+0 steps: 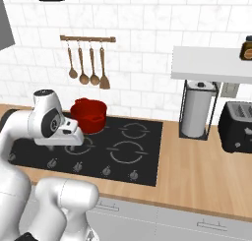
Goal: Turn off the rear center burner of the stove.
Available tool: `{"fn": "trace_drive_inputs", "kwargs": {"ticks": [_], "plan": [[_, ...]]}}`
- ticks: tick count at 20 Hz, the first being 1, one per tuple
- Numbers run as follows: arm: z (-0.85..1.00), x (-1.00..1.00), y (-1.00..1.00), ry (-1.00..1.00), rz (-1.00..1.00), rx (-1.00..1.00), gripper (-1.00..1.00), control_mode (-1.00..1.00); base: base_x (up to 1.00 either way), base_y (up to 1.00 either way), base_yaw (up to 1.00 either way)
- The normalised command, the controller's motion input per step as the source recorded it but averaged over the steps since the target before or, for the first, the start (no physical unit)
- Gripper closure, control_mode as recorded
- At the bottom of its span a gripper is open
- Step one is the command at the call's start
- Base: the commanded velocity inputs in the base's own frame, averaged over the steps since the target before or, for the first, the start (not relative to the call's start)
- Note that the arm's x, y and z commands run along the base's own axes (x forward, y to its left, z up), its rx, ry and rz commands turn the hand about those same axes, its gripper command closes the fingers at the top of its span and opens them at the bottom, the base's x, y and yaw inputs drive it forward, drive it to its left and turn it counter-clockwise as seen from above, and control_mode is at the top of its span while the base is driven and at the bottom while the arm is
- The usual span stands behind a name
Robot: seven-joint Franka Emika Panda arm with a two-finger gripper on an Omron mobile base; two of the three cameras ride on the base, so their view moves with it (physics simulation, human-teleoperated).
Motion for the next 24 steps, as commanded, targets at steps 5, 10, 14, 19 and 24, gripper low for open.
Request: {"fn": "trace_drive_inputs", "kwargs": {"ticks": [5,10,14,19,24], "plan": [[-0.42,0.44,0.34,0.01,0.02,0.01,-1.0,-1.0,0.0,0.0,0.0],[-0.2,0.2,-0.06,-0.02,0.01,0.01,-1.0,-1.0,0.0,0.0,0.0],[-0.36,0.14,0.0,0.01,0.06,0.0,-1.0,-1.0,0.0,0.0,0.0],[-0.37,0.1,-0.15,0.0,0.14,0.02,-1.0,-1.0,0.0,0.0,0.0],[-0.4,0.1,-0.25,0.0,0.14,0.0,-1.0,-1.0,0.0,0.0,0.0]]}}
